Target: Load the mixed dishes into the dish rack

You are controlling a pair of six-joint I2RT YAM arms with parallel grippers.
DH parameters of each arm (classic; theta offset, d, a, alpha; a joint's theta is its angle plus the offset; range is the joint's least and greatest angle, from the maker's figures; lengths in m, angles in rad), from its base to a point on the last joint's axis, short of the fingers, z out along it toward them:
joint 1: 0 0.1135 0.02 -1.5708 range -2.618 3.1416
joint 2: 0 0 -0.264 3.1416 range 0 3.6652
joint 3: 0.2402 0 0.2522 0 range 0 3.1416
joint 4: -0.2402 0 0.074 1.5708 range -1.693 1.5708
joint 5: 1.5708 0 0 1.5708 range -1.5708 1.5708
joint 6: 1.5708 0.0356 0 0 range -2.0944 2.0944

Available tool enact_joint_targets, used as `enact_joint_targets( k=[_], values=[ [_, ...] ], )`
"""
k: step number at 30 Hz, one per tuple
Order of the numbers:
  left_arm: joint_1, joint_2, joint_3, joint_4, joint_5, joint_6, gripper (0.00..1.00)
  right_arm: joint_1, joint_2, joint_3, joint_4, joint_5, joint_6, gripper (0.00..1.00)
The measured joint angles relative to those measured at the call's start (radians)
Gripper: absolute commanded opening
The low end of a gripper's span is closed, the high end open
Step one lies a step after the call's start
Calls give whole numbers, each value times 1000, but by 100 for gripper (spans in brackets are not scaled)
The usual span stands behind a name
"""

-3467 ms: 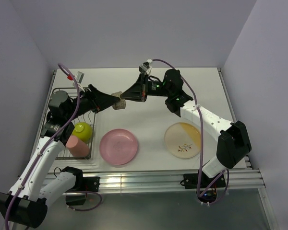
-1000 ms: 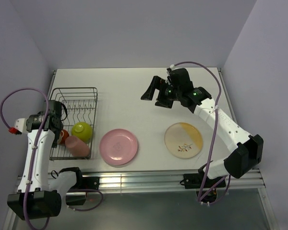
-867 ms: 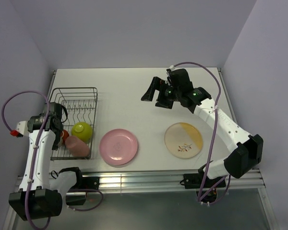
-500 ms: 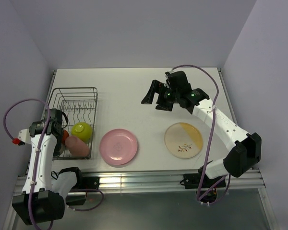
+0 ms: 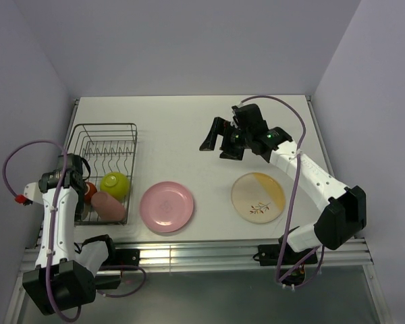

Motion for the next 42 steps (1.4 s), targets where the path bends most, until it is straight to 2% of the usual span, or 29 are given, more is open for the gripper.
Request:
enact_joint_targets(
  k=[14,42],
  values=[
    [84,71,6,64,-5,153,0,-1,0,-35,11,4,1,99],
    [93,191,25,150,-66,346,0,-1,-7,-55,31,4,11,99]
  ],
)
